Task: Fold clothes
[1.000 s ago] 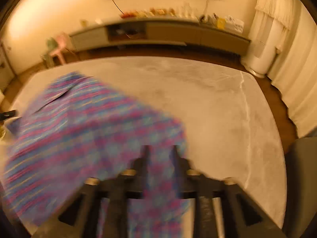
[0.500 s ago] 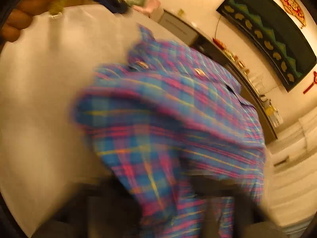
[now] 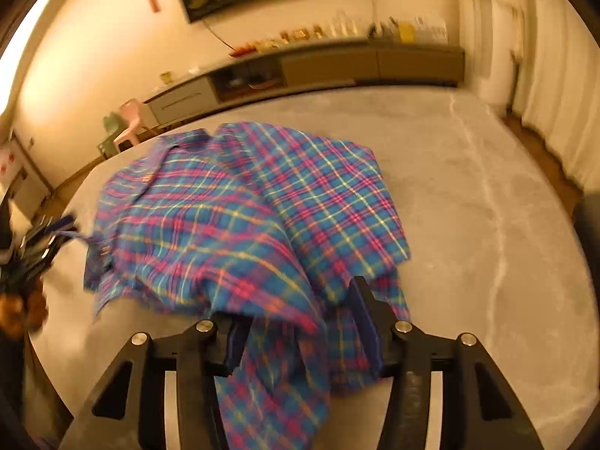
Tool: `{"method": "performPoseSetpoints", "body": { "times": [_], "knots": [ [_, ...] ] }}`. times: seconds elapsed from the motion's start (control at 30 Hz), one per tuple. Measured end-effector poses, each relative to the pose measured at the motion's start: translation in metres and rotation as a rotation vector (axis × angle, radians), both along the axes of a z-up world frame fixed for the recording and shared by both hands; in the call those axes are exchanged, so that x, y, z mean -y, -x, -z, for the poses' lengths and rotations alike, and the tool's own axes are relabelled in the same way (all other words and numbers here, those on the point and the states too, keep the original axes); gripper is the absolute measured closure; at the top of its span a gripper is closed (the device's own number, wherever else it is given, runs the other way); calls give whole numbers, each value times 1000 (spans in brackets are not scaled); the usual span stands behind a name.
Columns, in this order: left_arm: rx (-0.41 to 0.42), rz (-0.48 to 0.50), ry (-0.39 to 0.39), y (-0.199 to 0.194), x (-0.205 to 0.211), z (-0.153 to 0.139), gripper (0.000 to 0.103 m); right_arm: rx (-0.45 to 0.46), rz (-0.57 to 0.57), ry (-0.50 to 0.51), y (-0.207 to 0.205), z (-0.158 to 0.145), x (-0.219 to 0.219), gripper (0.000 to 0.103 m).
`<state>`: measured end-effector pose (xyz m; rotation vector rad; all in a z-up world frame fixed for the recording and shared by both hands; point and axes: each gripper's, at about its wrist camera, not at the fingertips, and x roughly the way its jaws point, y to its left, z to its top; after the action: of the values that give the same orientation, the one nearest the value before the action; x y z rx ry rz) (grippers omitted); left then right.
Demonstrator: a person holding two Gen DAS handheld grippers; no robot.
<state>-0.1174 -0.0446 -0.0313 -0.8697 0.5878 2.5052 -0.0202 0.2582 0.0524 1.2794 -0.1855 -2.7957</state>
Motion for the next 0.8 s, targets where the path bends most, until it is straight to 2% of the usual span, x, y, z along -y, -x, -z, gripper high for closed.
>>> {"method": "performPoseSetpoints", "body": {
  "times": [0.07,0.13,0.17,0.27,0.3,0.37,0.43,0.5,0.57,0.6,0.63,0.67,0.7,0.73,0.8],
  "knots": [
    [-53,53,93,-3,-12,6,64,-49,-77,-138,-19,-9,21,46],
    [-105,98,172,-6,-19,14,64,-101,-181,-319,-44,-17,52,33],
    [-137,117,206,-6,-22,18,64,-121,-222,-408,-47,-14,64,31],
    [-232,189,236,-2,-36,22,64,-149,-277,-586,-43,-2,80,31],
    [-268,217,274,0,-43,27,64,-158,-296,-646,-41,2,86,31],
    [-328,264,356,2,-57,38,64,-168,-330,-717,-30,11,95,31],
    [-358,313,407,4,-68,47,64,-161,-362,-761,-18,17,100,31],
    [-354,322,405,8,-75,48,65,-161,-395,-811,-11,22,103,31],
    [-348,330,400,12,-81,48,84,-162,-417,-829,-7,22,101,43],
    [-346,333,398,14,-84,48,100,-161,-416,-814,-8,16,96,58],
    [-333,316,346,14,-83,38,102,-164,-409,-787,-11,7,91,71],
    [-329,304,293,10,-78,26,103,-174,-401,-757,-16,-2,88,77],
    [-327,292,241,5,-72,13,103,-185,-394,-711,-22,-11,86,88],
    [-324,281,189,1,-67,1,103,-196,-387,-665,-29,-21,84,94],
    [-319,264,76,-14,-52,-29,103,-212,-375,-543,-31,-45,74,98]
  ]
}}
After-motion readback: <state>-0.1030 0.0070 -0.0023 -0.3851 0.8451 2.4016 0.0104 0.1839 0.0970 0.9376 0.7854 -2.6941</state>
